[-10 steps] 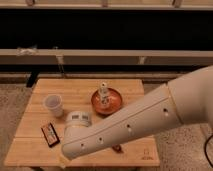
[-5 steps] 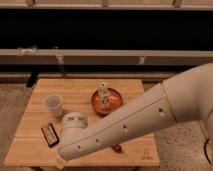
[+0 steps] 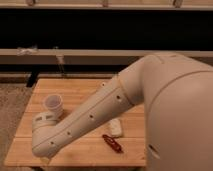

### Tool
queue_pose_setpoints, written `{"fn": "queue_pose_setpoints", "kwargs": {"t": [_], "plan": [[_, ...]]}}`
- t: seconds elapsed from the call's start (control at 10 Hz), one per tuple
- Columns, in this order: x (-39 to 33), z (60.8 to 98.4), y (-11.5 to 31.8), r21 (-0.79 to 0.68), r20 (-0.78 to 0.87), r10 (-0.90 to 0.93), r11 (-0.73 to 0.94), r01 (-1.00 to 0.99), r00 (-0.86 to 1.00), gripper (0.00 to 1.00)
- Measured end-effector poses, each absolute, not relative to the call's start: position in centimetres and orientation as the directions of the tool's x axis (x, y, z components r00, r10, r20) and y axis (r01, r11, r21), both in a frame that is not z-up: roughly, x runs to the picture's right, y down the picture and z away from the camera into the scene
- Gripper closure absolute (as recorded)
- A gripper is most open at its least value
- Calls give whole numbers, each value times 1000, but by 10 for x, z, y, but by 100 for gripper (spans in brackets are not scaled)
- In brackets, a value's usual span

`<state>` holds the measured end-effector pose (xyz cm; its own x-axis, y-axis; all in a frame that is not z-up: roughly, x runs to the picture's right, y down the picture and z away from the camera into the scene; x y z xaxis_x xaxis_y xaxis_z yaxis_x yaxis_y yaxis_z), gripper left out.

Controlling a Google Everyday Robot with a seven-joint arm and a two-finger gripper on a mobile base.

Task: Place the eraser on the white sponge

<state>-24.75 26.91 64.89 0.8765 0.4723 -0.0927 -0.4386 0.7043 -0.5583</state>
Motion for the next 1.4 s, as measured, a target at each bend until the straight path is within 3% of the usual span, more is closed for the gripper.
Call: {"fn": "queue_pose_setpoints", "kwargs": {"t": [0.3, 1.4], "plan": [[-273, 666, 265, -545, -123, 448, 715, -437, 886, 20], [-273, 668, 266, -541, -130, 443, 718, -438, 887, 20]]}}
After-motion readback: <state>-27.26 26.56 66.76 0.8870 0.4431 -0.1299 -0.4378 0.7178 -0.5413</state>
